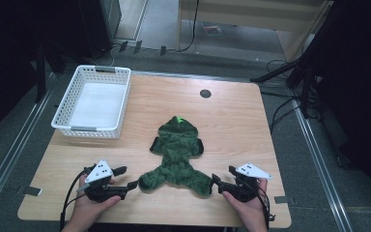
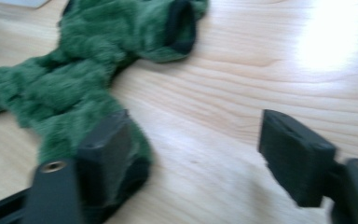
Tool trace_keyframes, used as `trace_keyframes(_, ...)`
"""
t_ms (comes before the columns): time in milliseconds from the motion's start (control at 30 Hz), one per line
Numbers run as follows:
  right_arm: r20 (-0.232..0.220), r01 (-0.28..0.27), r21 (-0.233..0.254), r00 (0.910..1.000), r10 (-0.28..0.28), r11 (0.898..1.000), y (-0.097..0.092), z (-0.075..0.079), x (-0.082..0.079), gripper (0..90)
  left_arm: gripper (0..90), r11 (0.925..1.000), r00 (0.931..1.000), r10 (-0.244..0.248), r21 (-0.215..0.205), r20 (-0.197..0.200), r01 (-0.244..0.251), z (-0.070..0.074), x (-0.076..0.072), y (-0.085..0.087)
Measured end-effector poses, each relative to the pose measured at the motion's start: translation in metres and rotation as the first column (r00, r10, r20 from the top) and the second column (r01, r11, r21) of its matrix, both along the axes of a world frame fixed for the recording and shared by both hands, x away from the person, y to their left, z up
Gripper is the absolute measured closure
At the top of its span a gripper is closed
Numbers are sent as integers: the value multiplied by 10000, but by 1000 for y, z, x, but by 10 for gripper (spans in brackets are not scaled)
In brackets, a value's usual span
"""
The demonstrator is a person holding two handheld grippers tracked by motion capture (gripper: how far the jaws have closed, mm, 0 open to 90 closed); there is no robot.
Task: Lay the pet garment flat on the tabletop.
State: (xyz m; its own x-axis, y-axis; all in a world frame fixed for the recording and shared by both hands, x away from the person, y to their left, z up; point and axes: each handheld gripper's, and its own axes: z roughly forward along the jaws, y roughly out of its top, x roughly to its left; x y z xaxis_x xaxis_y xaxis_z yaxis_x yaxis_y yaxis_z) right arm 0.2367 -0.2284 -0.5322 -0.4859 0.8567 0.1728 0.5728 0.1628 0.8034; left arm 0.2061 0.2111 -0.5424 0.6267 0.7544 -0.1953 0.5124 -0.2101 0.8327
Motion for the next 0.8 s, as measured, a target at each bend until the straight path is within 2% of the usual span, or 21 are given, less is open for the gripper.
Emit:
trace_keyframes(67,93,244,47,9997,-244,9997,-6,2,1,139,174,9990,9991,419,-176,64,-418,2,0,9)
trace_keyframes(267,352,663,-211,9972,-656,9976,-21,2,1,72,91,9887,9895,1445,-424,66,-1441,3,2,41)
trace_keyframes(500,264,1221,-154,9922,-1217,9924,-41,0,4,51,7,9755,9785,2060,-776,-27,-2056,1,1,80)
trace_keyframes(800,196,1692,-169,9854,-1688,9854,-65,-4,6,50,3,9458,9495,3136,-856,-105,-3133,-3,-4,125)
